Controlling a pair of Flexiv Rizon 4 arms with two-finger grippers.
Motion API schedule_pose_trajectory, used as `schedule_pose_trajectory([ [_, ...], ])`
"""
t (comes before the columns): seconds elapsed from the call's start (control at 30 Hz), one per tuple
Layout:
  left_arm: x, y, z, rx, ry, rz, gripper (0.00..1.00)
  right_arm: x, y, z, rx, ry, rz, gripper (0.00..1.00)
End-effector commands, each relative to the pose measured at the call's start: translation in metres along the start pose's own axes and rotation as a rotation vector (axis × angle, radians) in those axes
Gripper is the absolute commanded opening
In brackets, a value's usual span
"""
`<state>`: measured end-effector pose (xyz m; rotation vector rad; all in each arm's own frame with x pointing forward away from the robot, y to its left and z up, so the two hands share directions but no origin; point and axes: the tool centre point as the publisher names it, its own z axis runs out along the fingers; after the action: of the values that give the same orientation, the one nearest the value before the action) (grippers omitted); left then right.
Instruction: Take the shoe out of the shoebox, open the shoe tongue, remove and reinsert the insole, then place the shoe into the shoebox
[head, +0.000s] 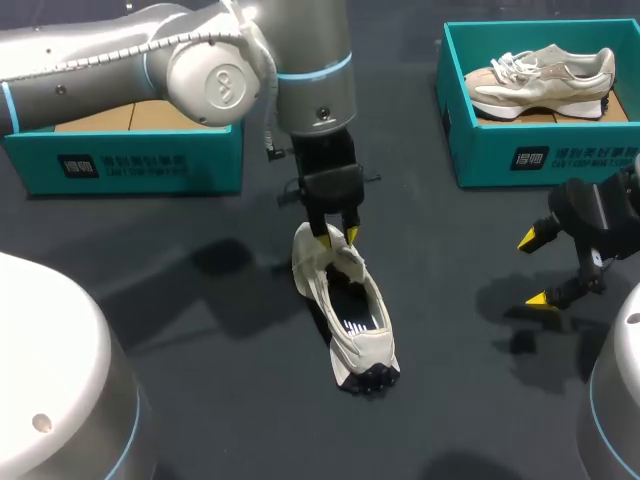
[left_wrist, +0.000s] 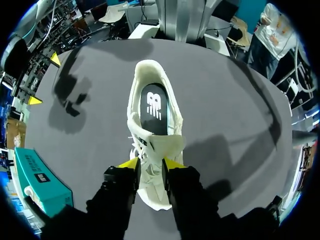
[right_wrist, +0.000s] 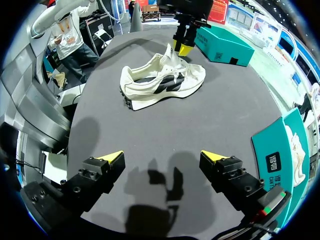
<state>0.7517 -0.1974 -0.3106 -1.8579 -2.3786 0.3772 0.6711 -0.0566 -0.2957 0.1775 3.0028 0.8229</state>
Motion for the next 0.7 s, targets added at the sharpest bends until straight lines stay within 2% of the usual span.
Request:
schedule_pose_trajectory([
  [0.03, 0.002, -0.008, 0.017, 0.009, -0.001, 0.004, 0.25, 0.001, 0.000, 0.001, 0.003, -0.003, 0.000, 1.00],
  [0.2, 0.006, -0.022, 0.032, 0.015, -0.001, 0.013, 0.21, 0.001, 0.000, 0.001, 0.003, -0.003, 0.000, 1.00],
  [0.4, 0.006, -0.031, 0.030, 0.006, -0.005, 0.025, 0.21, 0.001, 0.000, 0.001, 0.003, -0.003, 0.000, 1.00],
  [0.53, 0.005, -0.038, 0.040, 0.024, 0.011, 0.035, 0.21, 0.001, 0.000, 0.001, 0.003, -0.003, 0.000, 1.00],
  [0.7, 0.006, -0.043, 0.022, -0.014, -0.021, 0.042, 0.21, 0.001, 0.000, 0.001, 0.003, -0.003, 0.000, 1.00],
])
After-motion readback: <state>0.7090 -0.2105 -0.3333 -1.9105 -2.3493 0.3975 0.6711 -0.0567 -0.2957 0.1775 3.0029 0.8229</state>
